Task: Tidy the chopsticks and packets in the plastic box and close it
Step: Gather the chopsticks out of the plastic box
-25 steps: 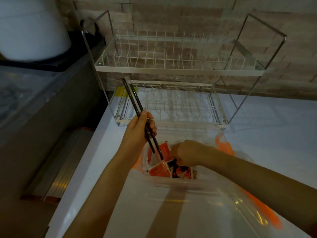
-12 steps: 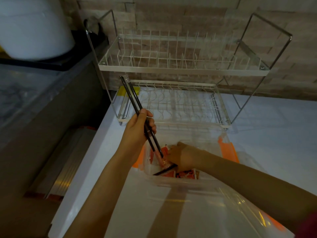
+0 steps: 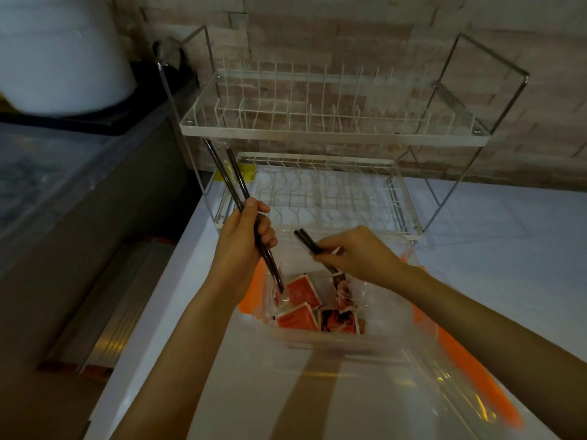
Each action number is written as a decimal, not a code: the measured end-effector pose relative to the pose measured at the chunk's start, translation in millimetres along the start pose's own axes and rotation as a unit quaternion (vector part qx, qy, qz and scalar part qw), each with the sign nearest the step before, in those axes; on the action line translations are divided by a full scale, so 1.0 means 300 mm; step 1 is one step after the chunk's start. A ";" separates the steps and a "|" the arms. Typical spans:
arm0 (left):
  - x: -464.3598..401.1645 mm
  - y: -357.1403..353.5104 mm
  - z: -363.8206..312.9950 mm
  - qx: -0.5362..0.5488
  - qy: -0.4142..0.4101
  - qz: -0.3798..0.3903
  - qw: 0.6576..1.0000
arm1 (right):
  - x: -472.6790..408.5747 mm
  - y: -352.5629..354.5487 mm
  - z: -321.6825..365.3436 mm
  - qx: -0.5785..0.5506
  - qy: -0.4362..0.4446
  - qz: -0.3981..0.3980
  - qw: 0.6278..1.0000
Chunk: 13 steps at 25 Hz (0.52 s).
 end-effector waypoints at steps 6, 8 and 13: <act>0.006 -0.051 0.016 -0.087 -0.021 0.027 0.996 | -0.010 0.096 0.086 -0.286 -0.018 -0.124 0.950; 0.011 -0.068 0.024 -0.132 -0.031 0.040 0.990 | -0.013 0.111 0.111 -0.341 -0.029 -0.124 0.931; 0.037 -0.117 0.039 -0.155 -0.025 0.110 0.982 | -0.020 0.117 0.149 -0.335 -0.017 -0.133 0.933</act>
Point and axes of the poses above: each hand's wrist, its own x-axis away from the middle knuckle, its own y-axis out of the back of the hand, z = x × y, the point moved 4 cm from there along -x, towards the middle knuckle, and after that the axes turned 15 degrees about -x, right-handed, at the moved point
